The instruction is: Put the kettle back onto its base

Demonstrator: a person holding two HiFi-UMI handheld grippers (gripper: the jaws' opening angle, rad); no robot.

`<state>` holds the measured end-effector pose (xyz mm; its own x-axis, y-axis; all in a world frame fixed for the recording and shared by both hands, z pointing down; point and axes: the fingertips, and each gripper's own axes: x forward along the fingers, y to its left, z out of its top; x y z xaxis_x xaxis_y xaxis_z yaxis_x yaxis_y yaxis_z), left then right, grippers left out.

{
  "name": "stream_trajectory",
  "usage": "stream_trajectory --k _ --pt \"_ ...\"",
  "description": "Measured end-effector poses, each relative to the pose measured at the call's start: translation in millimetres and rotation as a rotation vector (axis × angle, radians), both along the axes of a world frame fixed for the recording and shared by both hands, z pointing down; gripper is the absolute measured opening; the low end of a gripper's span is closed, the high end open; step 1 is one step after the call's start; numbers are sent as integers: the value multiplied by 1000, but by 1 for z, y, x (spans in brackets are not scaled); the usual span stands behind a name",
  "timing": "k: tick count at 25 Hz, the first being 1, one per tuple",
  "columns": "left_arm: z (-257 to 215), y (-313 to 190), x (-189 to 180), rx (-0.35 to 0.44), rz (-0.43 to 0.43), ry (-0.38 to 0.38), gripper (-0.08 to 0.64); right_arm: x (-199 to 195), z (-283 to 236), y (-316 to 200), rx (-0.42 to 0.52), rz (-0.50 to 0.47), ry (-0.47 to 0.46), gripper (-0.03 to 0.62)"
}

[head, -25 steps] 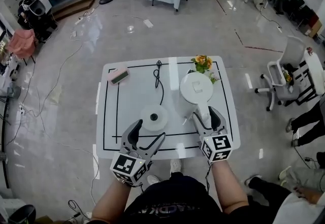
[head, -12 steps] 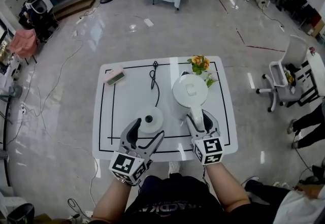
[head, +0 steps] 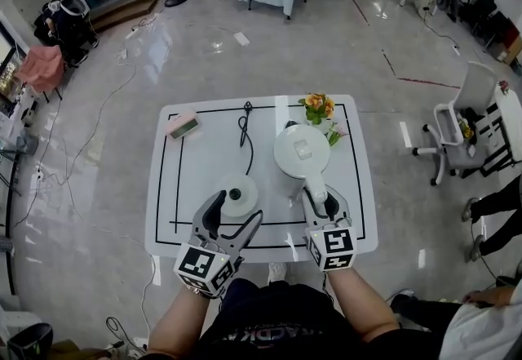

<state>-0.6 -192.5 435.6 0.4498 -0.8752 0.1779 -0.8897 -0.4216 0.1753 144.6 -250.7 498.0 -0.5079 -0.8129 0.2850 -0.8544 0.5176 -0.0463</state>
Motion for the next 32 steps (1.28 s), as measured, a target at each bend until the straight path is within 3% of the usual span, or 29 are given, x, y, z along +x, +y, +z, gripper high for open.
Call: stream_trajectory --k 11,19,23,32 --pt "0 -2 -1 -5 8 -13 360 -1 0 1 1 -19 -8 130" --pt "-2 -5 -9 -14 79 -12 348 -2 -1 2 10 -2 -13 129" --pt "0 -3 -17 -22 111 -11 271 -1 0 1 17 5 -8 129" --pt "-4 -4 -40 -10 131 0 19 -5 1 1 17 40 -7 127"
